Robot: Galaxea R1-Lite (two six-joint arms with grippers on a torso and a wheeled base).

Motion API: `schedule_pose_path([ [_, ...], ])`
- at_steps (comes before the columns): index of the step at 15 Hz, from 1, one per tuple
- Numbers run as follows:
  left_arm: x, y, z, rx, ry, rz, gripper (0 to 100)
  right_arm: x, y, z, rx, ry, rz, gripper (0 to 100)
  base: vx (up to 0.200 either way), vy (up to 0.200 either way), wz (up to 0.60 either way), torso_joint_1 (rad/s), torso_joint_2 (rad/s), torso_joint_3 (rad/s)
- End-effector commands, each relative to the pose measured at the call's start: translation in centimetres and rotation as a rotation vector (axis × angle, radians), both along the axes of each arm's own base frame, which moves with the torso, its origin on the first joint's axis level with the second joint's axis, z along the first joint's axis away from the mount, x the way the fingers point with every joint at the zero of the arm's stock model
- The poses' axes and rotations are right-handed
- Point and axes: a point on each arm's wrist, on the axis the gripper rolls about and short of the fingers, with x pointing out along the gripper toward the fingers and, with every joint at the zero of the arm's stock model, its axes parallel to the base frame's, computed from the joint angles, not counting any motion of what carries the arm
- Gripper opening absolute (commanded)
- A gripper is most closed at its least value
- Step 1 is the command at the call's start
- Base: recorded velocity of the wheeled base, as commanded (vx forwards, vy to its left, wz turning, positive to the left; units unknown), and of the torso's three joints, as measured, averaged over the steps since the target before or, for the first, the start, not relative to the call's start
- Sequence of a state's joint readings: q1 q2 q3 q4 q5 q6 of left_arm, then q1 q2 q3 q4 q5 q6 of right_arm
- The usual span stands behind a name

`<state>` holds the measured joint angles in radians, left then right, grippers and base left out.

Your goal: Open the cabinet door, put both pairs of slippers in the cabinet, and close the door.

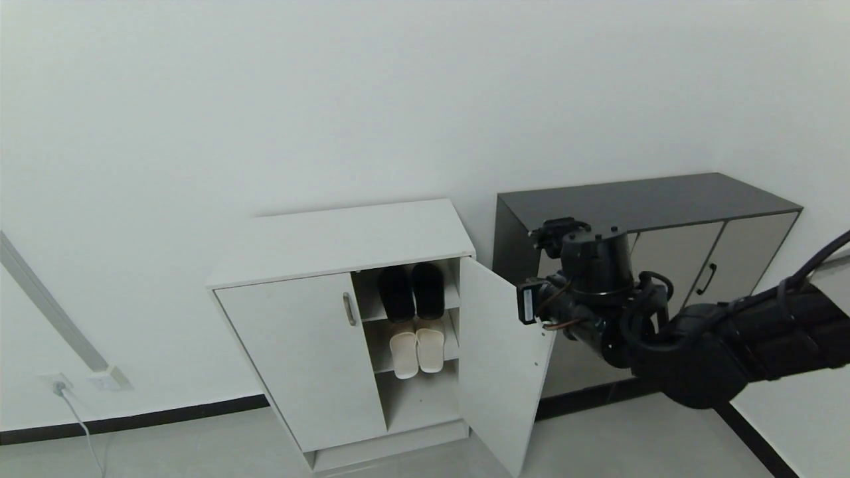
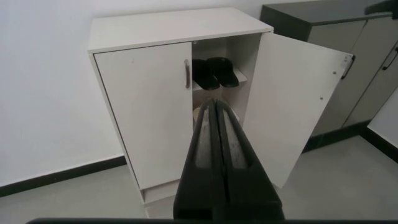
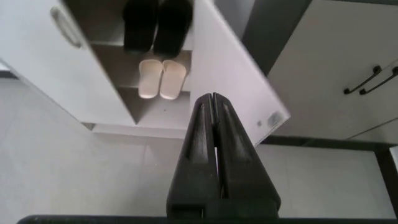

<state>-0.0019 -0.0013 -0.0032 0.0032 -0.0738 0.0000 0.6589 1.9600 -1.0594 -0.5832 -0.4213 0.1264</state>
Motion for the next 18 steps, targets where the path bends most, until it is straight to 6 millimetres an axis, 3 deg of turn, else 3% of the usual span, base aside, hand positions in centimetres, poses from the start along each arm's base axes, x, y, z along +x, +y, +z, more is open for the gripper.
schedule_pose_path([
  [1,0.0,0.0,0.0,0.0,0.001,-0.001,0,3.6,-1.1,-0.6,0.003,0.009,-0.058,0,0.0,0.0,0.0,0.0,0.0,0.0],
  [4,0.0,0.0,0.0,0.0,0.001,-0.001,0,6.8,-2.1,-2.6,-0.003,0.04,-0.096,0,0.0,0.0,0.0,0.0,0.0,0.0],
  [8,0.0,0.0,0.0,0.0,0.001,-0.001,0,8.9,-2.4,-5.2,0.034,0.092,-0.094,0,0.0,0.0,0.0,0.0,0.0,0.0],
  [13,0.0,0.0,0.0,0.0,0.001,-0.001,0,9.7,-2.5,-7.2,0.018,0.123,-0.104,0,0.0,0.0,0.0,0.0,0.0,0.0],
  [18,0.0,0.0,0.0,0.0,0.001,-0.002,0,10.3,-2.9,-7.9,0.014,0.132,-0.118,0,0.0,0.0,0.0,0.0,0.0,0.0],
])
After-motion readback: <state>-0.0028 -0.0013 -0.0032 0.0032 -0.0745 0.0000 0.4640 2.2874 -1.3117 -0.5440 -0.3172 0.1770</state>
